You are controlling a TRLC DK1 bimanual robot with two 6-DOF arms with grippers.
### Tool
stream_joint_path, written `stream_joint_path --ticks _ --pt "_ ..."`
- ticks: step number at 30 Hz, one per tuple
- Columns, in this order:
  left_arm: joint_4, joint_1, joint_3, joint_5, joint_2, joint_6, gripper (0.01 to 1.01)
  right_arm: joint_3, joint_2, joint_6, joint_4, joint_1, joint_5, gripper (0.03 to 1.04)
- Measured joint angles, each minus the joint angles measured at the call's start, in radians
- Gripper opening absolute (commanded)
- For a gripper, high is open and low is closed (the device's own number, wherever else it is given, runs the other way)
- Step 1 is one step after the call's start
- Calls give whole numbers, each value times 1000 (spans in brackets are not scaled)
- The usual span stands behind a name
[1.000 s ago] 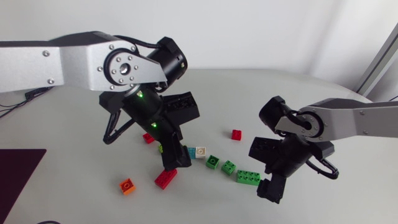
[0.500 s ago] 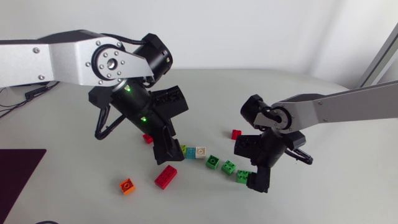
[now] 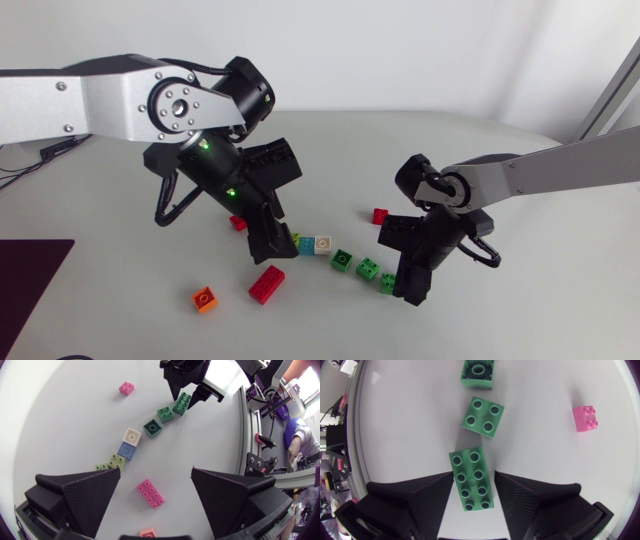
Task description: Sort duplo bricks by size, large to the right and small to the left
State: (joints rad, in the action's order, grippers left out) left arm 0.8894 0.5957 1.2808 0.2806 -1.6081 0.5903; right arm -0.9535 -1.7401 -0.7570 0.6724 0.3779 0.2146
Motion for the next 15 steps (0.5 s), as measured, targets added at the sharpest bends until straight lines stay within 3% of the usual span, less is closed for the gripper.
stream_joint_path --ticks 8,15 --pt "-7 0 0 5 0 0 989 42 47 -46 20 -117 26 152" --pt "-14 2 0 5 0 0 989 44 58 -160 50 -386 32 152"
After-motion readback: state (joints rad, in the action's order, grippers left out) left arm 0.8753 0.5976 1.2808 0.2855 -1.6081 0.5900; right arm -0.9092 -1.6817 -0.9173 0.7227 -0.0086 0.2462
